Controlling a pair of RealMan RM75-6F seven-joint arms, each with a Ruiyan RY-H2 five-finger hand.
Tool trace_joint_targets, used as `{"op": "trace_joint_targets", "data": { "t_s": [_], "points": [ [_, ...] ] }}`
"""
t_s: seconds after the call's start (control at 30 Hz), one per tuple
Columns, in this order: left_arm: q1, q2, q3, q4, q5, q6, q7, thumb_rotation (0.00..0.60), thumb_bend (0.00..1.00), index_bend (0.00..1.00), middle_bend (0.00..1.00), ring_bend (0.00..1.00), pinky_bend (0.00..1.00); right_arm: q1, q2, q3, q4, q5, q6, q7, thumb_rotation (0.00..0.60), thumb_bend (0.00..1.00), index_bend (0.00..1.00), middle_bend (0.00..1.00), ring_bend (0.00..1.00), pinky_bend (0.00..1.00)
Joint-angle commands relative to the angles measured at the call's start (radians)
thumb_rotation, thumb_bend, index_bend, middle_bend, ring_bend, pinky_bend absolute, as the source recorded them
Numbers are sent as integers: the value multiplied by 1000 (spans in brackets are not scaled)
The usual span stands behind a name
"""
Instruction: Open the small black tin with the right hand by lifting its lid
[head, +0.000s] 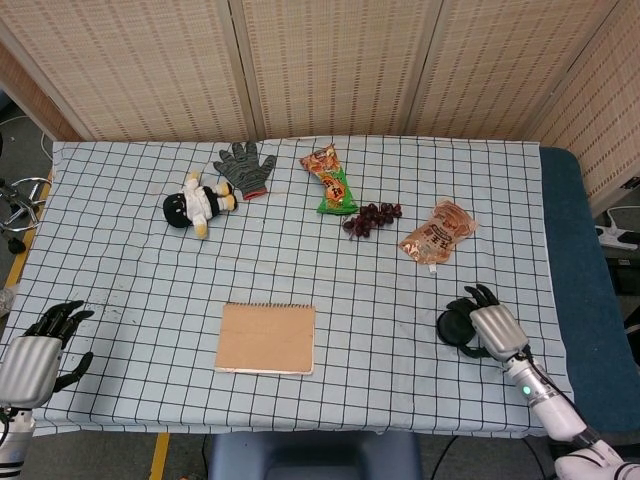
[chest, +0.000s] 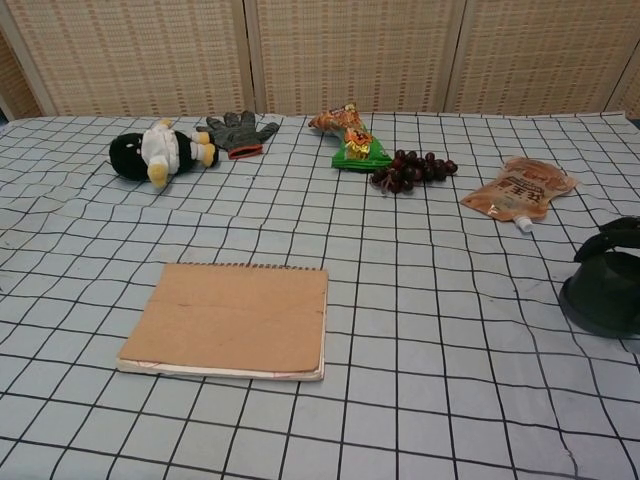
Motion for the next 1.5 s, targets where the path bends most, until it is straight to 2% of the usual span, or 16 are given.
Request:
{"op": "trace_joint_targets", "data": {
  "t_s": [0.03,0.2,0.4,0.5,0.6,0.7,0.8,0.97,1.03,1.2,1.4,1.5],
  "points": [
    [0,0,0,0,1,1,0,600,340,233,145,144,415,3,12,-6,-12,-13,4,9,600,132,99,50,0,0],
    [0,0,0,-1,0,0,1,600,340,233,145,143,415,-1,36,-9,-44,-22,18,13,600,122,31,10,0,0],
    [-1,-1,1,-1,1,-1,5,600,340,233,145,144,415,-19,32,4,-63,-26,71,24,600,121,135,14,0,0],
    [-1,-1,1,-1,0,-2,5,600,340,233,145,144,414,-29,17,11,-51,-32,105,23,600,121,168,72,0,11],
    [-1,-1,1,-2,0,-2,5,600,340,233,145,143,414,-39,-5,21,-28,-33,137,17,600,121,211,170,15,106],
    [-1,0,1,-3,2,-1,5,600,341,233,145,144,415,-42,-19,26,-11,-30,146,7,600,121,242,201,47,204],
    [-1,0,2,-2,2,-2,5,600,340,233,145,143,414,-42,-24,28,-3,-25,140,-1,600,120,244,224,69,241],
    [-2,0,1,-3,1,-2,5,600,340,233,145,143,414,-41,-26,26,-3,-19,126,-12,600,121,243,224,72,246],
    [-2,0,1,-3,1,-2,5,600,340,233,145,143,414,-42,-25,26,-5,-17,124,-15,600,120,248,225,102,282],
    [-2,0,1,-2,1,-3,5,600,340,233,145,143,415,-46,-35,32,6,-24,147,-16,600,121,326,293,262,475],
    [-2,1,1,-4,1,-3,6,600,340,233,145,143,415,-51,-47,36,29,-32,171,-16,600,125,391,341,325,535],
    [-3,0,1,-3,0,-4,5,600,340,233,145,143,414,-51,-48,35,33,-33,170,-17,600,165,411,366,343,552]
  ]
}}
